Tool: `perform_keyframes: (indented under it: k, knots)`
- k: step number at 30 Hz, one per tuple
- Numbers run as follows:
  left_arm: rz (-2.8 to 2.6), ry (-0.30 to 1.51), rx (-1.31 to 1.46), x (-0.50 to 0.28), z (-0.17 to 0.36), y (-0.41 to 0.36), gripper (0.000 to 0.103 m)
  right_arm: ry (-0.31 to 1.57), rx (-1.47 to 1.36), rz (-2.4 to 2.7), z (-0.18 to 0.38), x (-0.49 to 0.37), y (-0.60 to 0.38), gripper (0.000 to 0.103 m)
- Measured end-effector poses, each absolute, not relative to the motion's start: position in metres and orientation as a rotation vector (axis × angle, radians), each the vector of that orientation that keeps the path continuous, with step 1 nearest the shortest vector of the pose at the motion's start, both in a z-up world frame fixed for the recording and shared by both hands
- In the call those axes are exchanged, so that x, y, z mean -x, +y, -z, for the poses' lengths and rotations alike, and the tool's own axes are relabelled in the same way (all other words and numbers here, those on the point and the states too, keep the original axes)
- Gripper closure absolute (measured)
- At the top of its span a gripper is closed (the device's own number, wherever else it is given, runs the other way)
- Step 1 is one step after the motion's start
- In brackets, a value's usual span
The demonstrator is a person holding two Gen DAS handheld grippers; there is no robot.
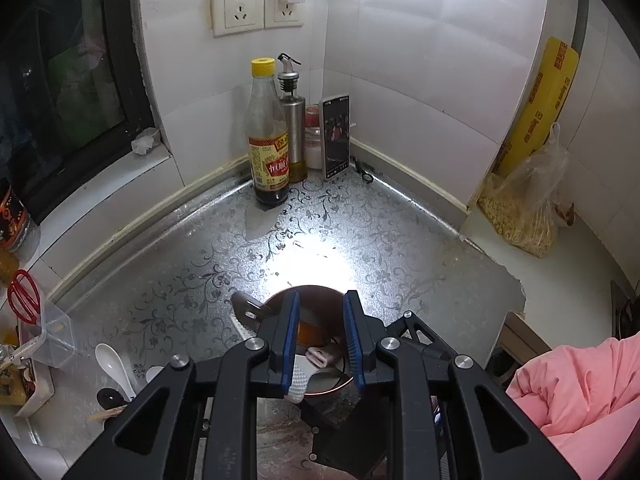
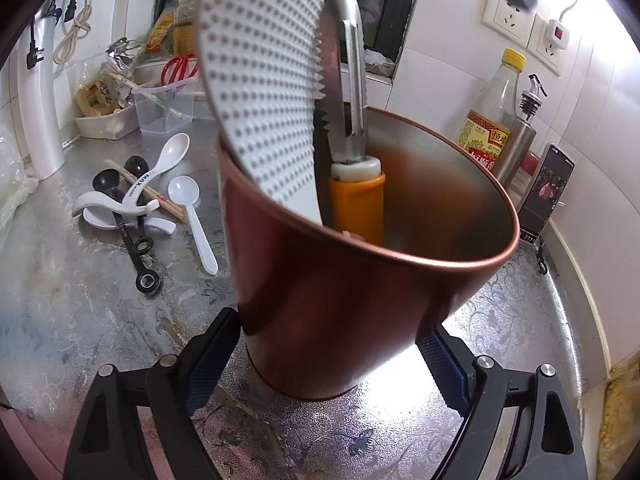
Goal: Organize utensils
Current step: 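Lower the knife into the red container and open the left tool, then move the left tool back toward the white spoons on the counter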
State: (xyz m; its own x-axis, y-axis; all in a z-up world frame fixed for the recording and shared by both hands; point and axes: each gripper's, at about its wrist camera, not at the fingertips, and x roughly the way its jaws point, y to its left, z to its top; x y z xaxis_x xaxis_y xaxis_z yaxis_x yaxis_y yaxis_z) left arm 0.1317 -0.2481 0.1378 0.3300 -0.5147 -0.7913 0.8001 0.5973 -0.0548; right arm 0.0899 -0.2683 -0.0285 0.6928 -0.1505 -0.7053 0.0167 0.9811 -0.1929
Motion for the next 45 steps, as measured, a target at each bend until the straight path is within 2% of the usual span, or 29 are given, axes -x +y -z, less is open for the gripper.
perform_keyframes:
  k: [9,13,15,22,30,33,38,41,45]
  knots:
    - [0.775,0.8,-0.258,-0.149,-0.162,-0.207,0.079,0.802,0.178,0.095,0.028,-0.09,-0.268,0.013]
    - [0.691,0.785,-0.175,-0.162,-0.167,-0.175,0.067,0.802,0.179,0.095,0.028,-0.09,-0.269,0.014]
    - [0.646,0.789,-0.136,-0.169,-0.165,-0.158,0.067,0.802,0.179,0.095,0.028,-0.09,-0.268,0.014]
    - [0.436,0.883,0.012,-0.193,-0.134,-0.092,0.062,0.799,0.178,0.097,0.028,-0.089,-0.268,0.014]
    - [0.223,0.962,0.143,-0.197,-0.095,-0.018,0.061,0.797,0.191,0.105,0.027,-0.087,-0.267,0.014]
    - [0.158,0.978,0.173,-0.198,-0.087,0.002,0.053,0.798,0.195,0.109,0.027,-0.087,-0.266,0.014]
    - [0.074,1.0,0.231,-0.196,-0.074,0.031,0.052,0.797,0.201,0.12,0.026,-0.084,-0.264,0.014]
    - [0.032,1.017,0.241,-0.196,-0.067,0.04,0.044,0.789,0.208,0.126,0.025,-0.082,-0.263,0.014]
    - [-0.008,1.048,0.238,-0.198,-0.057,0.043,0.041,0.778,0.204,0.124,0.023,-0.08,-0.264,0.014]
